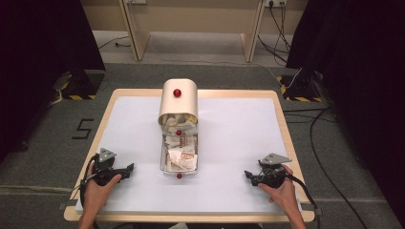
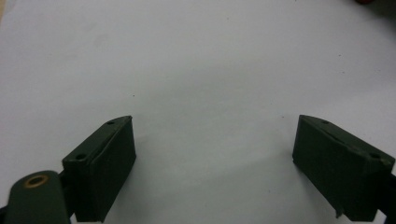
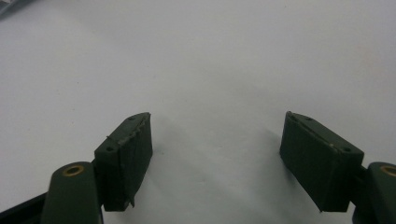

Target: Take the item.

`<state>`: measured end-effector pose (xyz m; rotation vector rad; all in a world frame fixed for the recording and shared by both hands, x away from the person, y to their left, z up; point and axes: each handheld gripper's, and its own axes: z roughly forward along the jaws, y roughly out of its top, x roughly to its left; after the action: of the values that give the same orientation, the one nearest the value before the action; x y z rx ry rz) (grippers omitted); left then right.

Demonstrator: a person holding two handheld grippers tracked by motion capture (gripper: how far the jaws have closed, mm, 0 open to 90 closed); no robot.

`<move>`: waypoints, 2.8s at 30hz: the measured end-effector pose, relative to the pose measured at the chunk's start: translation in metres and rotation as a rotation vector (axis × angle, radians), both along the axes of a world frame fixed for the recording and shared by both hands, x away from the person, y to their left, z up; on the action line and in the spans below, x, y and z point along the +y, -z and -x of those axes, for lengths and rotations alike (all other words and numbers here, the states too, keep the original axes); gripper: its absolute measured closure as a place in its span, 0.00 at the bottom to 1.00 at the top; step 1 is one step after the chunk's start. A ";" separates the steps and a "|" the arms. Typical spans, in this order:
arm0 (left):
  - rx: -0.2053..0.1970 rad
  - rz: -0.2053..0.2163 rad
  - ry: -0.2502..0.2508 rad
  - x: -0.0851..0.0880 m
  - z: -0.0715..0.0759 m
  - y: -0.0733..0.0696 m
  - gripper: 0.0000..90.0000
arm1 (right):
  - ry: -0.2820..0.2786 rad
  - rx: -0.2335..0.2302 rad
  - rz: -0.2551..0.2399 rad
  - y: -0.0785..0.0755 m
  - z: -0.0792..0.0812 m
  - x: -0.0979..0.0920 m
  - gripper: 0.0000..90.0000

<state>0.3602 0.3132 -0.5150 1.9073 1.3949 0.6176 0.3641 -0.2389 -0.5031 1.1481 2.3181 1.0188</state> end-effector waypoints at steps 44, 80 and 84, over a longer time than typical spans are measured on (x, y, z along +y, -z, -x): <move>0.000 0.001 0.000 0.000 0.000 0.000 0.14 | -0.030 -0.109 -0.103 -0.040 0.013 0.035 0.33; 0.000 0.000 0.000 0.000 0.000 0.000 0.14 | -0.233 -0.129 -0.164 -0.057 0.020 0.111 0.41; 0.000 0.001 0.000 0.000 0.000 0.000 0.14 | -0.251 -0.124 -0.174 -0.058 0.019 0.119 0.42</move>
<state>0.3603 0.3133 -0.5150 1.9068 1.3950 0.6162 0.3449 -0.1203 -0.4451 0.8384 2.3516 1.3643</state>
